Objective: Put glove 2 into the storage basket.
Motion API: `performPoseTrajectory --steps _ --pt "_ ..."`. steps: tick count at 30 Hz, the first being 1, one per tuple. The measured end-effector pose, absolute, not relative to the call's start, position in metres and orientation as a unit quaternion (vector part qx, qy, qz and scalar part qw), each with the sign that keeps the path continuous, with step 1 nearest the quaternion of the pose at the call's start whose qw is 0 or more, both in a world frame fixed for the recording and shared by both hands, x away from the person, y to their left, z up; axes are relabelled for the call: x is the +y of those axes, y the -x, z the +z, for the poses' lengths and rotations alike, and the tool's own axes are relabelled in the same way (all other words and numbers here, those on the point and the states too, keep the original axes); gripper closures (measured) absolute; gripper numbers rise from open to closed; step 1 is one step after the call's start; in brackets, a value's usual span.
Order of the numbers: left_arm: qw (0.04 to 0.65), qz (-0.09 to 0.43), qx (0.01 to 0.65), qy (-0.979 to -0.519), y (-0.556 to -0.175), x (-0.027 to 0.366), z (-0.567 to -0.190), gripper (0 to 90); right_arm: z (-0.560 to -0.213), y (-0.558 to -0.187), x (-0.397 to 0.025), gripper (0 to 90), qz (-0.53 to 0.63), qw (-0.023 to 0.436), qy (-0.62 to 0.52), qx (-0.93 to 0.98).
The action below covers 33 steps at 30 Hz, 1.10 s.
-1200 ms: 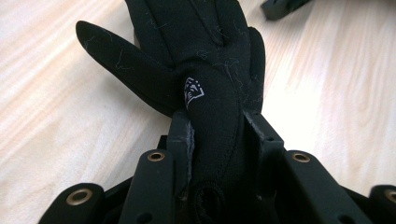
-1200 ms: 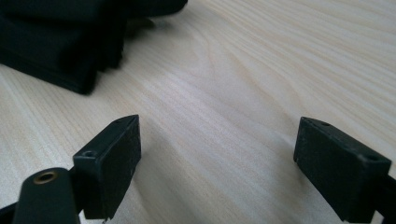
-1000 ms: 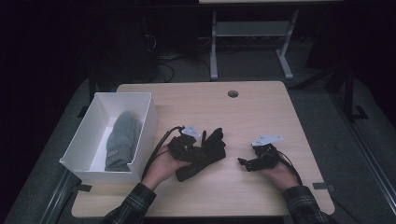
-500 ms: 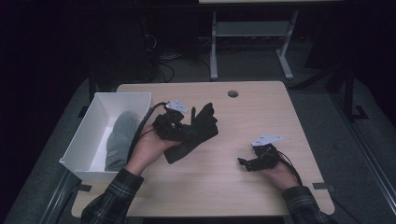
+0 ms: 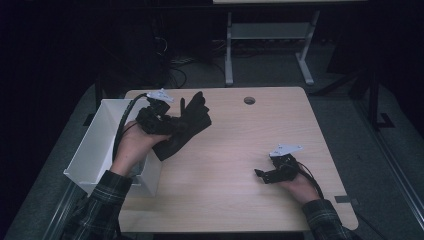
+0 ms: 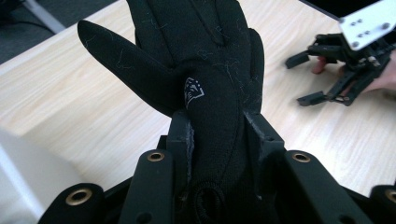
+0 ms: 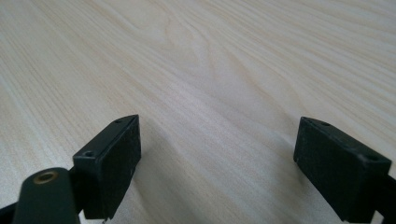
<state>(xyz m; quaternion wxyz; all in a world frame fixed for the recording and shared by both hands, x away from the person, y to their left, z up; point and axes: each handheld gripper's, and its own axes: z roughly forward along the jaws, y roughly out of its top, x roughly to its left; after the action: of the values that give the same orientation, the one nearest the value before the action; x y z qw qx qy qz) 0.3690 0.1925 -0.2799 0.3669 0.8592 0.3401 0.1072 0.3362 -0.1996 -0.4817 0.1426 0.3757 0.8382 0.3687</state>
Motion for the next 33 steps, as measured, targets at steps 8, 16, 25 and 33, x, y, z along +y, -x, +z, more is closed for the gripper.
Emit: performPoseTrajectory --steps 8,16,25,33 --pt "0.364 0.130 0.380 -0.840 -0.370 0.231 -0.277 66.4 -0.482 -0.336 -0.200 14.7 0.369 0.143 -0.376 0.838" --pt "0.365 0.154 0.423 -0.815 -0.371 0.271 -0.276 66.4 -0.482 -0.336 -0.199 14.7 0.368 0.143 -0.377 0.838" --pt "0.343 0.171 0.479 -0.790 -0.373 0.309 -0.292 66.3 -0.482 -0.336 -0.199 14.7 0.368 0.143 -0.377 0.838" --pt "0.323 0.169 0.515 -0.776 -0.376 0.330 -0.322 66.2 -0.482 -0.336 -0.199 14.7 0.368 0.143 -0.377 0.838"
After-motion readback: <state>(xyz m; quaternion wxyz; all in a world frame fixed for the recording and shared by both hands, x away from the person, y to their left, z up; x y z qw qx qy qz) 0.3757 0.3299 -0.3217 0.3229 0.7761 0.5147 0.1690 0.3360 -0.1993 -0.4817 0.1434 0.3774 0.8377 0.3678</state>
